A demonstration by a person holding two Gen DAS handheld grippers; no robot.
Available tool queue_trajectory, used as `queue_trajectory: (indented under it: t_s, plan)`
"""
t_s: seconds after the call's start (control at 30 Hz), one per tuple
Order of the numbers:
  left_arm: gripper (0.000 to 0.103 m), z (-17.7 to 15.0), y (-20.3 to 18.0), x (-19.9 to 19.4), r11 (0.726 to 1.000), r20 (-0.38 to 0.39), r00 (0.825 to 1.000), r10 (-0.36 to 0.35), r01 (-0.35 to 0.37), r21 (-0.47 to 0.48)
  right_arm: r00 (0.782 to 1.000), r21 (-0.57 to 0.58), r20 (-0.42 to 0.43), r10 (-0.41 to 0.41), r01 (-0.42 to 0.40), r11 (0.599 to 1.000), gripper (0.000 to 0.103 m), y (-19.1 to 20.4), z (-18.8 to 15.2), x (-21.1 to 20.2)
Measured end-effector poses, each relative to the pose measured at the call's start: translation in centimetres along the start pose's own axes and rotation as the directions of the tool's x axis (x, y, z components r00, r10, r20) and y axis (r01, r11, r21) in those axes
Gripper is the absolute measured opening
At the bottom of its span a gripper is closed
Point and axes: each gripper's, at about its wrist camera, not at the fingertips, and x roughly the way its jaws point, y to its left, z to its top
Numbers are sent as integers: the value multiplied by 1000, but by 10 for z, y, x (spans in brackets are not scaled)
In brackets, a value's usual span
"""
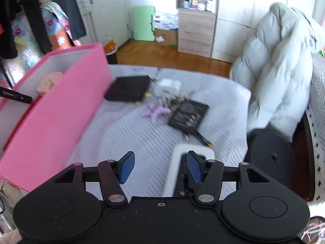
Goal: Organize rigid objects
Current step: 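Grasp the second white Wi-Fi router with the right tool, then lower the white router into the pink box and open the right tool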
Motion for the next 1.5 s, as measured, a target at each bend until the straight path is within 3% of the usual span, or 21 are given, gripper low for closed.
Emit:
queue_trajectory:
  t_s: [0.33,0.7,1.2,1.5]
  plan:
    - [5,0,2,-1,1000,0,1000,-6,6,-13,995,15,-28,-94,94,995,67,-14,-17,17]
    - [5,-1,3,0,1000,-1,1000,-1,1,-5,995,9,-23,-93,94,996,65,-1,-12,33]
    - [5,0,2,0,1000,-1,1000,4,-4,-1,996,-77,64,64,-59,995,65,70,27,-10]
    - [5,0,1,0,1000,-1,1000,6,-6,3,960,-89,170,224,-212,973,65,114,63,-40]
